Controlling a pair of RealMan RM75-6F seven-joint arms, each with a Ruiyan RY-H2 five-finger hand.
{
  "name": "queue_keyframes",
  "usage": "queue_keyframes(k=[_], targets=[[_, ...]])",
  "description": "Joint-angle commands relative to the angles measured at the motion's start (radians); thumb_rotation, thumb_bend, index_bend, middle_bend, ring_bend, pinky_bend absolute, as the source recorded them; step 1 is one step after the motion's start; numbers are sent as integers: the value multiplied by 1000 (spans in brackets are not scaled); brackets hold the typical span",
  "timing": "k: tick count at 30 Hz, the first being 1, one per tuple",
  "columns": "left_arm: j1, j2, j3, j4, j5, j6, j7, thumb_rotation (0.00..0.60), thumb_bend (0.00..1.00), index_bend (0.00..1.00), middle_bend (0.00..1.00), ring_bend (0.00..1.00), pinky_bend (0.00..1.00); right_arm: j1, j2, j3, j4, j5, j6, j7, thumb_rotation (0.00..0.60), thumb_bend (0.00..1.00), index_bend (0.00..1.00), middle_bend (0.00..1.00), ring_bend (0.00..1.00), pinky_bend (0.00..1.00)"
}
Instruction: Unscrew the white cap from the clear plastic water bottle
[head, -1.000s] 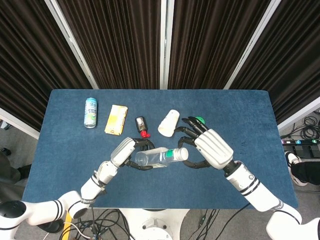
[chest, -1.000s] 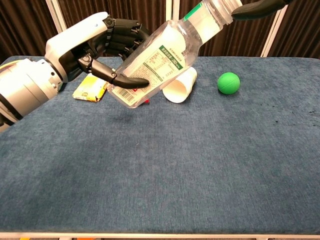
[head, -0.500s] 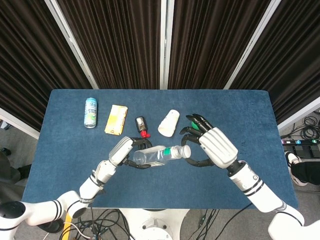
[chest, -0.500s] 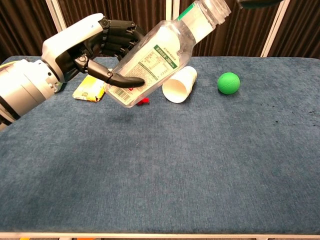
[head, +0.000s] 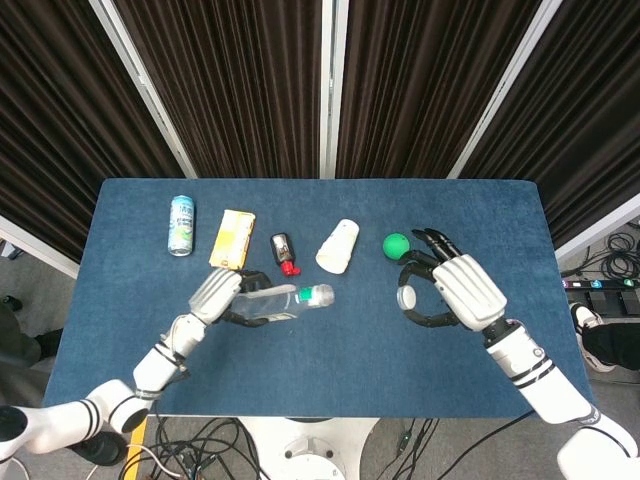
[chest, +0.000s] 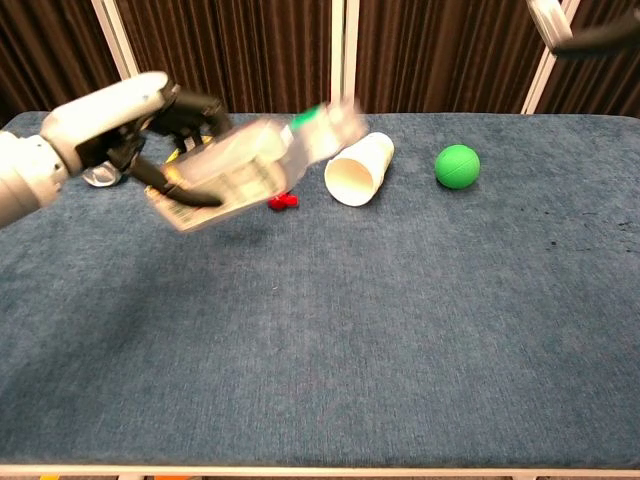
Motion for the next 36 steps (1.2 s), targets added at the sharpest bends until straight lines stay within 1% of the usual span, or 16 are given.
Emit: queue_keyframes(k=[1,4,7,9,11,13,16,19,22,25,27,30,33,36], targets=[[34,36,20,-3,-114,-111,199,600,382,652,624,530,580,3,-29,-19,38,20,-33,-22,600,226,659,289,0,0],[38,20,21,-4,-140,-129,303,600,383,644,611,519,567,11,-66,-32,66,31,-57,-52,600,226,659,288,0,0],[34,1,20,1,-175,-162,424,600,374,597,561,465,515,12,-104,-45,83,40,-72,-65,600,228,659,287,0,0],[34,-3,17,-10,-204,-182,490,600,357,540,514,422,486,8,-124,-51,96,41,-68,-72,600,228,660,287,0,0],[38,3,13,-34,-230,-195,535,600,333,432,424,343,436,4,-139,-56,110,44,-65,-82,600,228,660,287,0,0],[43,6,8,-51,-245,-192,561,600,318,346,355,282,406,4,-150,-60,122,53,-72,-94,600,228,660,287,0,0],[50,12,2,-73,-261,-195,574,600,309,273,287,216,373,12,-184,-68,152,70,-93,-126,600,229,660,287,0,0],[55,23,-1,-92,-269,-197,585,600,307,224,236,165,331,30,-233,-74,188,86,-124,-167,600,229,664,285,0,0],[69,40,-3,-120,-263,-173,593,600,291,180,201,133,303,54,-292,-76,230,104,-156,-218,600,228,660,278,0,0],[97,66,-7,-159,-246,-118,572,600,263,155,179,109,281,84,-359,-78,281,138,-194,-288,600,229,631,266,0,0],[123,89,-9,-188,-231,-83,524,600,239,140,158,89,254,103,-414,-81,326,161,-212,-349,600,228,592,254,0,0],[159,125,-9,-212,-199,-14,488,600,212,133,145,67,212,124,-494,-82,389,200,-231,-409,600,229,522,229,0,0],[196,158,-11,-227,-178,54,475,600,192,133,145,67,206,142,-559,-77,451,234,-240,-457,600,226,453,207,0,0],[231,187,-10,-242,-170,104,468,600,176,132,145,67,203,155,-609,-81,499,268,-251,-502,600,224,361,178,0,0]])
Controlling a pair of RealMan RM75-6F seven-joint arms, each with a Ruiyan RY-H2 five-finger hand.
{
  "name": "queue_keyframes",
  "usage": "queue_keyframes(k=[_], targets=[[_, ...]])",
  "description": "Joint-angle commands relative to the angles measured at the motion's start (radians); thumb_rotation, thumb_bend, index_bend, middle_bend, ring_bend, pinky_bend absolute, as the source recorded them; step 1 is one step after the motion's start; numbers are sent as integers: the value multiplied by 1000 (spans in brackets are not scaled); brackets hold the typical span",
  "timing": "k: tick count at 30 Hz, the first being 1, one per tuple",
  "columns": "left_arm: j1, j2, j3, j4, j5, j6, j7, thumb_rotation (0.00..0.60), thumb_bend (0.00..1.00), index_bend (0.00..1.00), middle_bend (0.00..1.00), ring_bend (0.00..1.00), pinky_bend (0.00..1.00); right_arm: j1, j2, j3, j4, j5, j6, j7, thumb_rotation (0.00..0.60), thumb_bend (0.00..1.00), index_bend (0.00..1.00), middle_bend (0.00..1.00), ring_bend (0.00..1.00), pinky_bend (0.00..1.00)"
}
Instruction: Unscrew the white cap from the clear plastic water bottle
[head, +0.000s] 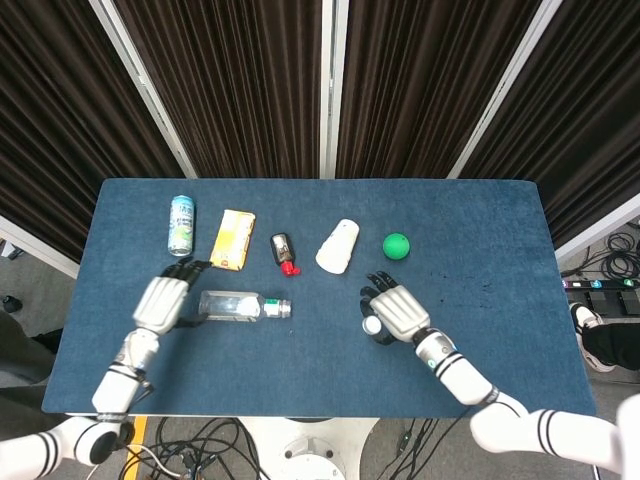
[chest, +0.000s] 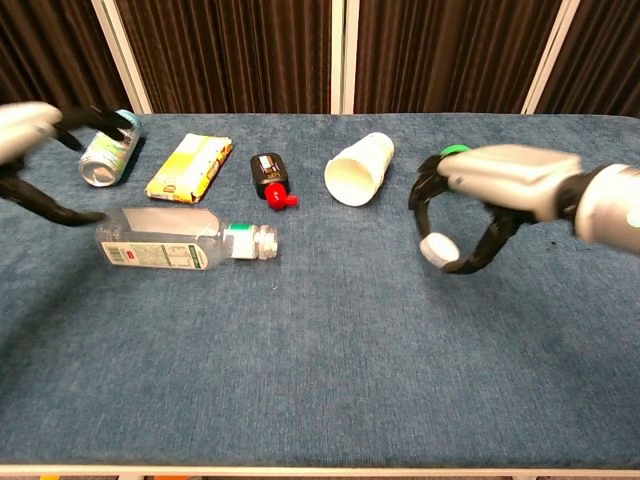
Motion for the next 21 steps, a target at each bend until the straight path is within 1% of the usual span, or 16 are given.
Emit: queue_keyframes(k=[1,4,6,8,10,13,14,17,19,21], targets=[[54,47,-1,-26,21,68,-19,600,170,132,144,67,201,25,-60,-6,60,50,-21,-65,600,222,329,170,0,0],[81,73,-2,-29,21,100,-12,600,157,132,145,67,193,22,-69,-11,69,58,-7,-87,600,212,156,136,0,0],[95,91,-4,-30,18,116,-1,600,151,132,145,67,190,9,-51,-9,48,51,19,-77,600,209,83,125,0,0],[115,118,-6,-32,12,137,19,600,147,132,145,67,190,-22,-4,-8,4,19,85,-55,600,207,51,118,0,0],[137,145,-4,-35,7,159,38,600,147,132,145,67,190,-67,54,-11,-39,-21,168,-24,600,207,45,115,0,0],[184,184,3,-36,4,210,41,600,147,133,145,67,188,-167,166,-27,-93,-90,328,60,600,182,45,109,0,0],[205,198,7,-39,0,228,38,600,147,133,145,67,187,-207,211,-36,-103,-115,385,98,600,166,42,101,0,0],[255,238,24,-61,-2,264,33,600,145,133,145,67,167,-301,311,-69,-122,-169,497,210,600,127,8,55,0,0],[287,263,39,-85,9,293,38,600,136,133,145,67,146,-366,366,-99,-128,-197,561,279,600,126,0,23,0,0],[314,279,51,-110,18,321,49,600,127,133,144,67,137,-420,392,-120,-127,-214,617,322,600,127,0,7,0,0]])
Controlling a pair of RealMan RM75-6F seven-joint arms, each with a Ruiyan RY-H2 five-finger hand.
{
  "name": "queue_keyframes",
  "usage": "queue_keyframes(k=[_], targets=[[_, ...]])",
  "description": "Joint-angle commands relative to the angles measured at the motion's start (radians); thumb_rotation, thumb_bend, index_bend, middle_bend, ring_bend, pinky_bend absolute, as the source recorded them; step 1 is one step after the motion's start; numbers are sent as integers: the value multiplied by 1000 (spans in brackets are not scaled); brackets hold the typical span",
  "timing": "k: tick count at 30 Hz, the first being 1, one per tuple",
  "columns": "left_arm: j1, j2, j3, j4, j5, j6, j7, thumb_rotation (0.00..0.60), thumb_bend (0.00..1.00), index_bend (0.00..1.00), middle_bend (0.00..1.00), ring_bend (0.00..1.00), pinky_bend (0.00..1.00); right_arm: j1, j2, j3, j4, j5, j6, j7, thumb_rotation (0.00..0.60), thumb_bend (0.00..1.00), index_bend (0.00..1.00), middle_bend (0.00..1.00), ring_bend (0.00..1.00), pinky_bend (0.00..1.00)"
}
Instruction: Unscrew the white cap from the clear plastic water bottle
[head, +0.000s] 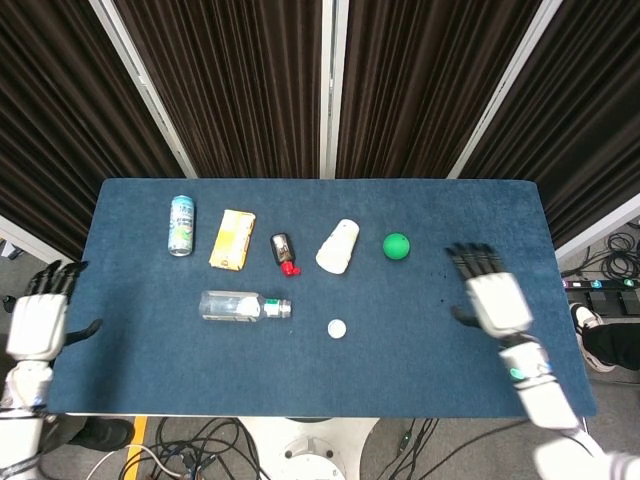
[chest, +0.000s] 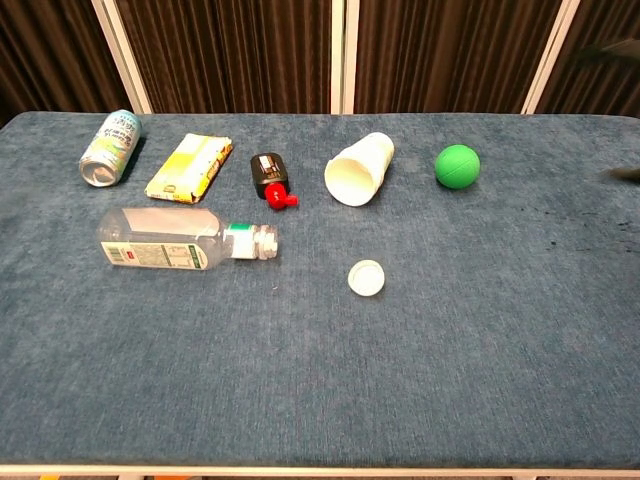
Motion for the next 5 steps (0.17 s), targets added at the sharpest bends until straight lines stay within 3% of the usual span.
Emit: queue_keyframes(k=[1,5], targets=[[57,37,30,-55,21,60,23,600,126,133,144,67,137,-169,116,-68,-28,-83,165,150,600,127,0,5,0,0],[99,53,57,-112,57,100,56,600,126,133,145,67,136,-253,120,-89,-19,-91,238,199,600,127,0,1,0,0]])
